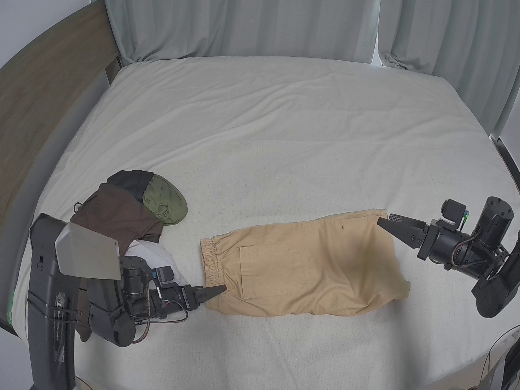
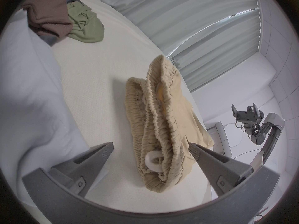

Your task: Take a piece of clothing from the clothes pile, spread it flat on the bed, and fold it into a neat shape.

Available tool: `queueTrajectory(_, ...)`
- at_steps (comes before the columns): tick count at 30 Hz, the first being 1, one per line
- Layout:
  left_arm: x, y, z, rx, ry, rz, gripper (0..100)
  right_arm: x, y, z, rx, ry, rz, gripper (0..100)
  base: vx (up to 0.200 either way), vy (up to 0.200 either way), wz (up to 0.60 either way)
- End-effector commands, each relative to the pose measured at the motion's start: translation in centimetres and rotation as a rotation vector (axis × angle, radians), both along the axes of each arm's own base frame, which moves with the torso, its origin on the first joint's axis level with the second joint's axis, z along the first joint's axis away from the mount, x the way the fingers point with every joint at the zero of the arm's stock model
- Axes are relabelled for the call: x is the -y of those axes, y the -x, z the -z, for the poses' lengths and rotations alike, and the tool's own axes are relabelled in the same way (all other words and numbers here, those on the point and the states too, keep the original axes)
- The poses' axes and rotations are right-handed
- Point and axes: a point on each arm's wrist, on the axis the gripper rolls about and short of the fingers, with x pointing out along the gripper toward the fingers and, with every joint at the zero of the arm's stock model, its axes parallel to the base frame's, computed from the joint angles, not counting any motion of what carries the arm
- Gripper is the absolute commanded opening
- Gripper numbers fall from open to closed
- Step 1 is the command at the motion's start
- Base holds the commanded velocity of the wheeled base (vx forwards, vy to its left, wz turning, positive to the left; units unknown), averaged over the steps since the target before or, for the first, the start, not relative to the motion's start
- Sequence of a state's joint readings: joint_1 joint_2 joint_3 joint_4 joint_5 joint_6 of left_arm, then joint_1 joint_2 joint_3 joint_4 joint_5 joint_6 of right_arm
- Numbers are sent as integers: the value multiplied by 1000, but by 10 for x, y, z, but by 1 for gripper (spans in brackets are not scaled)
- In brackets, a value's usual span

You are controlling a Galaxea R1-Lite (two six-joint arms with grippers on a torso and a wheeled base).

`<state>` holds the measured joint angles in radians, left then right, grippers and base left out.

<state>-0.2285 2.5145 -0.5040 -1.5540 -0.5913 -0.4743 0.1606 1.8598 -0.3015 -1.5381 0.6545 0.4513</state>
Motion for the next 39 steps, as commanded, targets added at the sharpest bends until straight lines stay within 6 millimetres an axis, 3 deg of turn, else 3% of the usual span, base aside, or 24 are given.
queueTrajectory(1,10,-1,9,-18,0,26,100,-1,0,0,-1,0,-3,100,0,0,0)
queueTrajectory(10,29,-27,-4,28,105,21,100,0,1,1,-4,2,-3,100,0,0,0)
queueTrajectory(22,36,-34,-8,16,148,-18,100,-2,1,2,-7,3,-7,100,0,0,0)
queueTrajectory(23,36,-35,-8,20,147,-25,0,-2,1,2,-7,3,-7,100,0,0,0)
queueTrajectory(33,34,-35,-4,14,138,-32,0,-2,1,3,-14,4,-7,100,0,0,0)
queueTrajectory(39,24,-31,-16,18,146,-35,0,-2,1,4,-15,5,-7,100,0,0,0)
